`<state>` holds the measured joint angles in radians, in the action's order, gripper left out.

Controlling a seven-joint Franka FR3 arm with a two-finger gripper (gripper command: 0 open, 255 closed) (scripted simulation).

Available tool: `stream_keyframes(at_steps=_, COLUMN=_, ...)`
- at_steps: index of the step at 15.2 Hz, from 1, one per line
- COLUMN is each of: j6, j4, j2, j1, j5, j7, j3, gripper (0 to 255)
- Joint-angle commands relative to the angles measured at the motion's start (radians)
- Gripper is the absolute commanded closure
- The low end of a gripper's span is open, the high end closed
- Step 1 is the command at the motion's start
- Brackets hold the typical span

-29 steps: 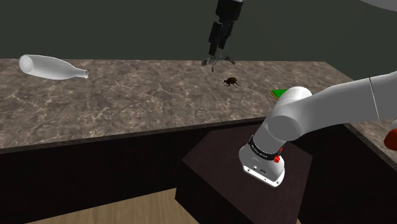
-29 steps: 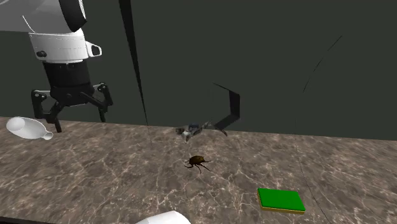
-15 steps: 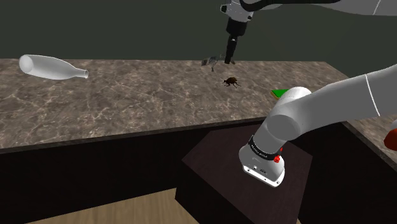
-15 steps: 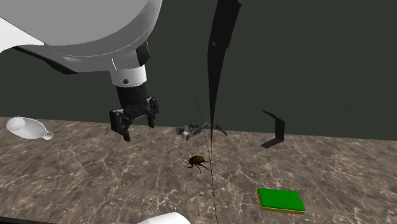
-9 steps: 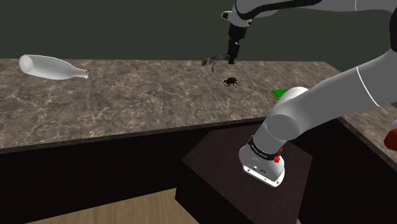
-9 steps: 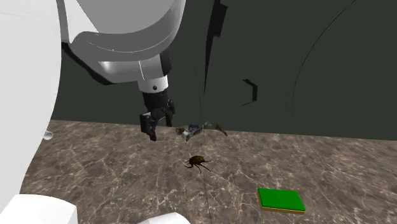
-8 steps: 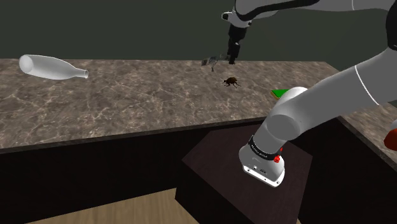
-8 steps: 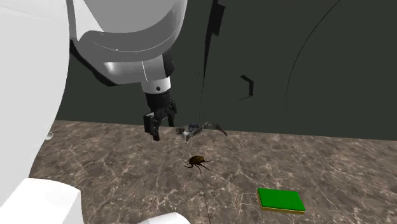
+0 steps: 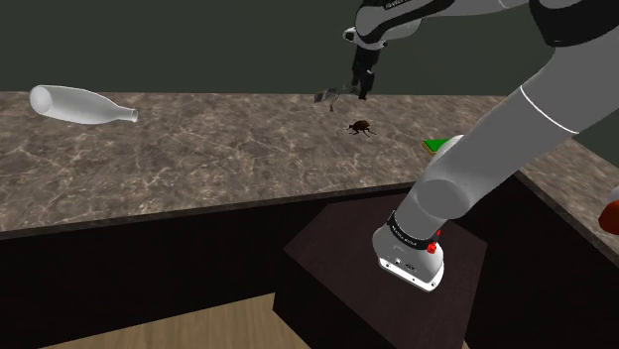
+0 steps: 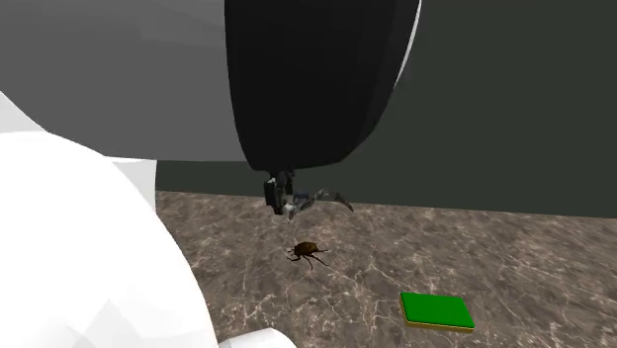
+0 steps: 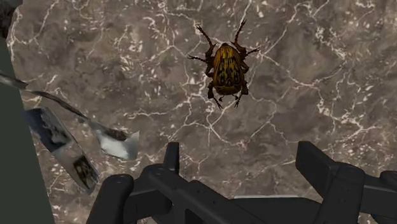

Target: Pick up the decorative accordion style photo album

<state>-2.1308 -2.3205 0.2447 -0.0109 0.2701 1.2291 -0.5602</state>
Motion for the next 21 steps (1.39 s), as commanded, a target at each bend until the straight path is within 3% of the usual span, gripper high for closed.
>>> stream_keyframes(at_steps=1, j6=-0.039, j4=0.051, j2=-0.081, j1=-0.009, j5=-0.026, j7=0.095, j3=-0.037, gripper=0)
stream_keyframes(at_steps=7, j6=-0.136, j4=0.22, j2=-0.346, j1=0.005, j5=-0.18, j7=0.386, j3=-0.091, gripper=0)
stream_keyframes(at_steps=13, j6=-0.17, j4=0.443, j2=-0.603, j1=0.107, j5=-0.34, j7=0.642, j3=-0.042, gripper=0)
stream_keyframes(at_steps=18, j6=-0.158, j4=0.671, j2=-0.797, j1=0.213, j5=-0.412, j7=0.792, j3=0.03, gripper=0)
stream_keyframes(at_steps=21, j6=-0.189, j4=0.659, j2=-0.817, j1=0.218, j5=-0.421, j7=0.794, j3=0.039, gripper=0)
